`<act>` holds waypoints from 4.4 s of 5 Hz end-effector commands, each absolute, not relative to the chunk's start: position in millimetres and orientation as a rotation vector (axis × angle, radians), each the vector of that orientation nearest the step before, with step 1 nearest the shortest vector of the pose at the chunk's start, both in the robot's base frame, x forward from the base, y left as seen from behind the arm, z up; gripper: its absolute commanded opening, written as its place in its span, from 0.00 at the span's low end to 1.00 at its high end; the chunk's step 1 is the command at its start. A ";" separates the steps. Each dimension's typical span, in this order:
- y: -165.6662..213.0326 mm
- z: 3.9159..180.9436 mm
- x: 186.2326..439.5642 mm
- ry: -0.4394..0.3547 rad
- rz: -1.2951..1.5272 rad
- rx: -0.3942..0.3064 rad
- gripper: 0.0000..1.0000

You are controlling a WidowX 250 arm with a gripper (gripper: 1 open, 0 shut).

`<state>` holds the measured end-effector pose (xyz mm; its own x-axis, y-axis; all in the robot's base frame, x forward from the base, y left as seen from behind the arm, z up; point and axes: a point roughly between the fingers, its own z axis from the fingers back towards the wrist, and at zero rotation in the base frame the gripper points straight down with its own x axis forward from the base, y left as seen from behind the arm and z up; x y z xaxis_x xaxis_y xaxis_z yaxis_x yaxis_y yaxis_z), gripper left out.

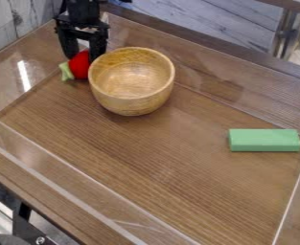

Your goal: Move the red fruit to the right

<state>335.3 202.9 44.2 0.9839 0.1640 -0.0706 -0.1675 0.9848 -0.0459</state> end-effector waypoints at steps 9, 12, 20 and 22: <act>212.5 103.3 337.5 -0.076 0.196 -0.050 0.00; 168.6 176.3 332.4 -0.184 0.141 -0.099 0.00; -130.2 112.7 284.8 -0.003 -0.364 -0.259 0.00; -139.4 73.7 275.2 0.052 -0.319 -0.256 0.00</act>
<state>271.8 -136.3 62.0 0.9458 -0.3206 -0.0520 0.2978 0.9199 -0.2550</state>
